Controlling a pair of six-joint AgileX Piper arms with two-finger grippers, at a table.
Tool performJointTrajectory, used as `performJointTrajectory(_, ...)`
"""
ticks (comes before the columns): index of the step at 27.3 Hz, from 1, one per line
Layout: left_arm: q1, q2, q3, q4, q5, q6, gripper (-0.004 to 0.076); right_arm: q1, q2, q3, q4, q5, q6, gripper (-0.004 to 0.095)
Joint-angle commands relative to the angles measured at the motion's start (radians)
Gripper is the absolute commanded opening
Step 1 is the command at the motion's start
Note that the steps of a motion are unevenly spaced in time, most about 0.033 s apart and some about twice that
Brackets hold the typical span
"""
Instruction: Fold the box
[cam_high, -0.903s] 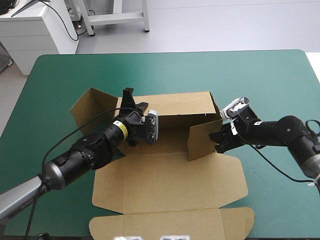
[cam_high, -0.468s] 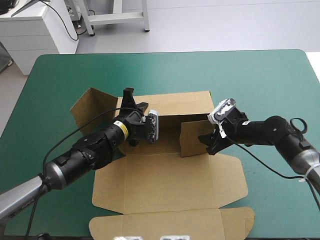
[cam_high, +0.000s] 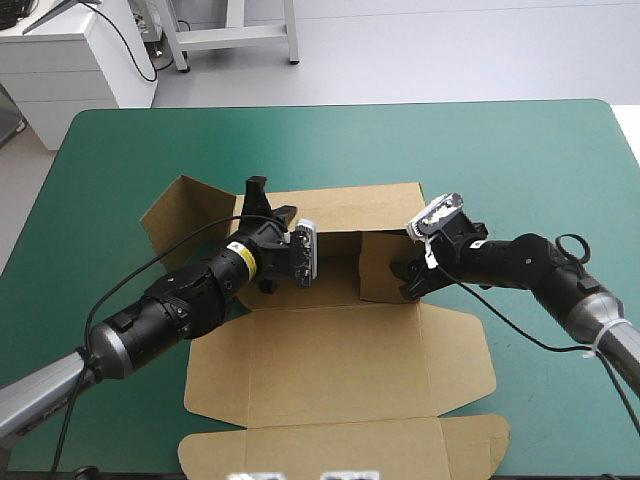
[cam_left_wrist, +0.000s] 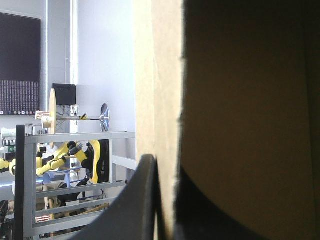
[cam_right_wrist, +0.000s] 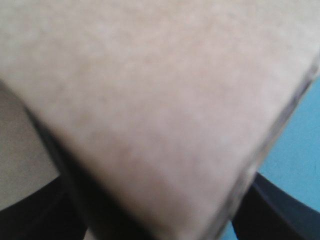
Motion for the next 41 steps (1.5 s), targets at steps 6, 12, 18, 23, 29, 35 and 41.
performJointTrajectory(6,-0.007,0.002,0.011,-0.087,0.027,-0.019,-0.0008,0.006,-0.022,-0.025,0.021,0.012,0.009,0.0331)
performJointTrajectory(12,-0.007,0.002,0.011,-0.087,0.007,-0.019,-0.0008,0.006,-0.022,-0.025,0.015,0.064,-0.005,-0.0017)
performJointTrajectory(18,-0.007,-0.005,0.011,-0.076,-0.006,-0.019,0.0009,0.006,-0.022,-0.025,0.016,0.078,-0.004,-0.0019)
performJointTrajectory(23,-0.012,-0.041,0.011,-0.072,-0.065,-0.019,0.0197,0.006,-0.022,-0.025,-0.004,0.057,0.041,-0.0019)
performJointTrajectory(29,-0.078,-0.102,0.011,-0.072,-0.043,-0.019,0.0560,0.006,-0.022,-0.025,-0.052,0.030,0.099,-0.0019)
performJointTrajectory(35,-0.211,-0.156,0.011,-0.072,0.090,-0.019,0.0570,0.006,-0.022,-0.025,-0.054,0.022,0.129,-0.0019)
performJointTrajectory(41,-0.429,-0.245,0.011,-0.072,0.257,-0.023,0.0570,0.006,-0.022,-0.025,-0.056,-0.005,0.148,-0.0019)
